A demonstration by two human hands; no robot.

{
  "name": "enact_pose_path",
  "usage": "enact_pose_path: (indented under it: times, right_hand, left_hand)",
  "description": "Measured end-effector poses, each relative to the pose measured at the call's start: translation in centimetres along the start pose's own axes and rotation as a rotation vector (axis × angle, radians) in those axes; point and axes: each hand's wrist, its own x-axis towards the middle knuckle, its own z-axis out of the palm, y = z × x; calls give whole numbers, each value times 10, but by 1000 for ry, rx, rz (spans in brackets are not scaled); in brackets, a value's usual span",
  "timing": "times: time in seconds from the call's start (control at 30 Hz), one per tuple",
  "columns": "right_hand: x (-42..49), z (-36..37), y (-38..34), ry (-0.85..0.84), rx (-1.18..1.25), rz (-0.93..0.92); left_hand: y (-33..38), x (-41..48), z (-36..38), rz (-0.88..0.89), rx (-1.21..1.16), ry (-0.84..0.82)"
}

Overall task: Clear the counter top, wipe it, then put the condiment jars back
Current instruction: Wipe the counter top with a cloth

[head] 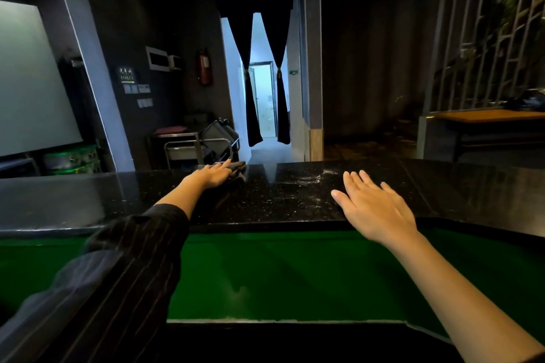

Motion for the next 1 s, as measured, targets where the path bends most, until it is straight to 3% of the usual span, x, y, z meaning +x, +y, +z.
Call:
enact_pose_path:
  times: [0.13,0.4,0.5,0.7,0.83,1.0]
  right_hand:
    - [1,0,0,30,-3,7]
    - [1,0,1,38,-2,-6]
    - [1,-1,5,18,16,-31]
    - [2,-2,7,-8,65,-27]
    - [0,0,2,25,80,-3]
    - [-2,-2,-1,44,102,8]
  left_hand:
    - [51,22,6,91,58,-35]
    - [219,-20,27,475,151,-175]
    - [215,-36,24,524,6,-201]
    - [135,-54,9,445,-294,-245]
    - [109,-78,11,398,-269,-203]
    - [144,-119,17,420,-66,-111]
